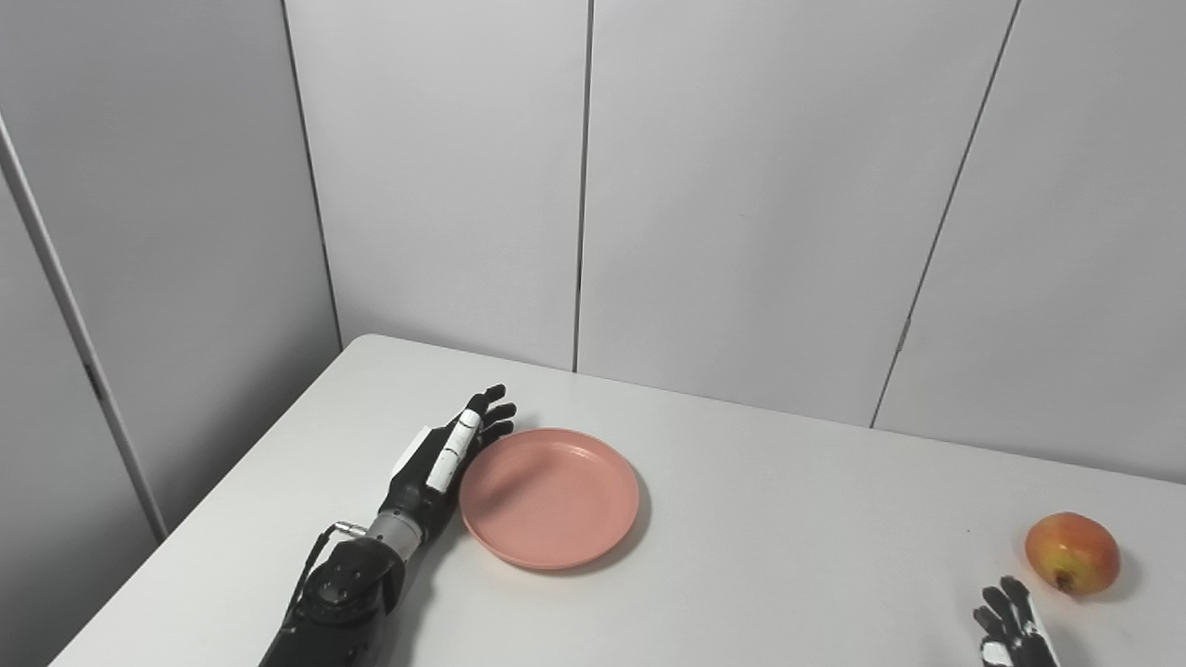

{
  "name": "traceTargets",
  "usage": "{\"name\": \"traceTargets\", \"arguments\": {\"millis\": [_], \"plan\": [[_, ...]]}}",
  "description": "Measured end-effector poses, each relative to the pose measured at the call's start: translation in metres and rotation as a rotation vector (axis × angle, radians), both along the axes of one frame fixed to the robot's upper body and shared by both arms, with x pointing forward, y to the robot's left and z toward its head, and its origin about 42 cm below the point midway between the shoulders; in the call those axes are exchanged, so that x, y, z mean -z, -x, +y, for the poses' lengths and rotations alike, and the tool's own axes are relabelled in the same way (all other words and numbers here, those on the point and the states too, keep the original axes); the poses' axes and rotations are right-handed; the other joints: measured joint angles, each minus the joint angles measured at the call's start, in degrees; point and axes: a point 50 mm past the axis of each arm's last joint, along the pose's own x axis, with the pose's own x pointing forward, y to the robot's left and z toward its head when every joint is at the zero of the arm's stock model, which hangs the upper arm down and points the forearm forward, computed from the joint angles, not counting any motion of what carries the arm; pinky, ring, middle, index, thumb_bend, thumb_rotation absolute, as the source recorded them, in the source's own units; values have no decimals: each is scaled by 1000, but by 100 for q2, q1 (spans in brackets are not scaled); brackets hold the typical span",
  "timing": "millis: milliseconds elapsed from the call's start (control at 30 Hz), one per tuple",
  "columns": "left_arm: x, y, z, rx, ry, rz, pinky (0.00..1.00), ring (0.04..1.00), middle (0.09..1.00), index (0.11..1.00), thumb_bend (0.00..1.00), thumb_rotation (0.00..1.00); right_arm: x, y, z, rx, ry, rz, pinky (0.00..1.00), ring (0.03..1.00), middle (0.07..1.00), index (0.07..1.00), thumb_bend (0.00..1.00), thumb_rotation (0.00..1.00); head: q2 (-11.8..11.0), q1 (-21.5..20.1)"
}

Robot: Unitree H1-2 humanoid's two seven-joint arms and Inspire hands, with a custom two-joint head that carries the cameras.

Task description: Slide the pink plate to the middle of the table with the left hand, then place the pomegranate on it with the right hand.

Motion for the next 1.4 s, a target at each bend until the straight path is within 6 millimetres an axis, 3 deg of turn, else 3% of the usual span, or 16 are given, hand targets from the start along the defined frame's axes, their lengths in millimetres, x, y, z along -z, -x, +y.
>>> {"name": "traceTargets", "arguments": {"millis": [600,1400], "plan": [[-2,4,-18,92,-18,-5,899,910,917,926,712,1000,0,-2,12,9,-1,-7,925,924,935,951,530,830,158,-686],[-9,13,-22,233,-61,-7,959,956,959,966,683,1000,-1,-5,46,10,27,-23,913,907,968,944,589,858,404,-2119]]}}
